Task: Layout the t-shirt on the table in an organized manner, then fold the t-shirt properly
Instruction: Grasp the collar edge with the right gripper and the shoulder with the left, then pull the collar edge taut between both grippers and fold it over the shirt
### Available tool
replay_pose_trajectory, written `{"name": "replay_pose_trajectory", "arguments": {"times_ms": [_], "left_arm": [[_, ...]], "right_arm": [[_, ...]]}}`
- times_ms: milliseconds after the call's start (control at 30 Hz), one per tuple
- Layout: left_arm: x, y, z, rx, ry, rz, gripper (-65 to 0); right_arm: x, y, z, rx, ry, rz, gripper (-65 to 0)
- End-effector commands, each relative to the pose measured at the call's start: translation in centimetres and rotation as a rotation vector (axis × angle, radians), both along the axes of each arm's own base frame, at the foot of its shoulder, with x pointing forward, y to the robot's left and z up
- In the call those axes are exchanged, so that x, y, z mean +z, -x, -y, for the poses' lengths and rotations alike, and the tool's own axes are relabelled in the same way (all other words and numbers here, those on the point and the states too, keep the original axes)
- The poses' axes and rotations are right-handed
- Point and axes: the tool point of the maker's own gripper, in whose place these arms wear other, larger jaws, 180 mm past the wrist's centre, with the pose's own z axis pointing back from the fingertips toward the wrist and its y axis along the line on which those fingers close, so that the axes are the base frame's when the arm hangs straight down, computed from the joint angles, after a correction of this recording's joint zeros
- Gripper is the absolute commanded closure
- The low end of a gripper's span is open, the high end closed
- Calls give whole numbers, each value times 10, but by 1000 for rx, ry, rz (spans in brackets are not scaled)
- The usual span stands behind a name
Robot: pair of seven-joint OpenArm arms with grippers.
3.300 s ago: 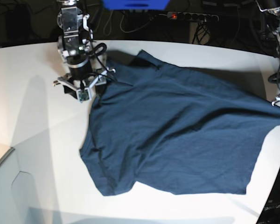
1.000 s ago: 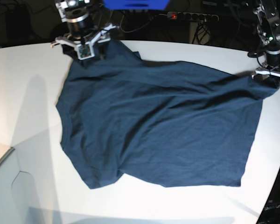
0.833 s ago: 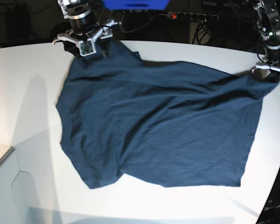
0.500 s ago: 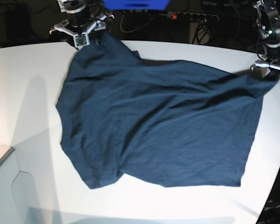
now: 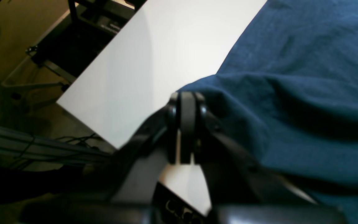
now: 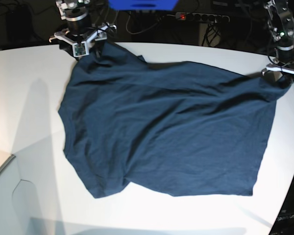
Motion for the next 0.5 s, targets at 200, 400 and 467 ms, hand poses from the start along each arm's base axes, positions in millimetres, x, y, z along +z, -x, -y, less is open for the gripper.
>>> {"name": "replay_pose_trajectory", "arguments": {"times_ms": [200, 400, 467], "left_arm": [[12, -3, -6, -3, -35, 31, -2], [13, -4, -6, -5, -37, 35, -2], [14, -4, -5, -5, -37, 38, -2]], "right_arm": [[-30, 25, -3, 2, 3, -132, -187], [-32, 27, -1, -2, 5, -137, 0], [-25, 21, 2, -3, 13, -113, 0]]}}
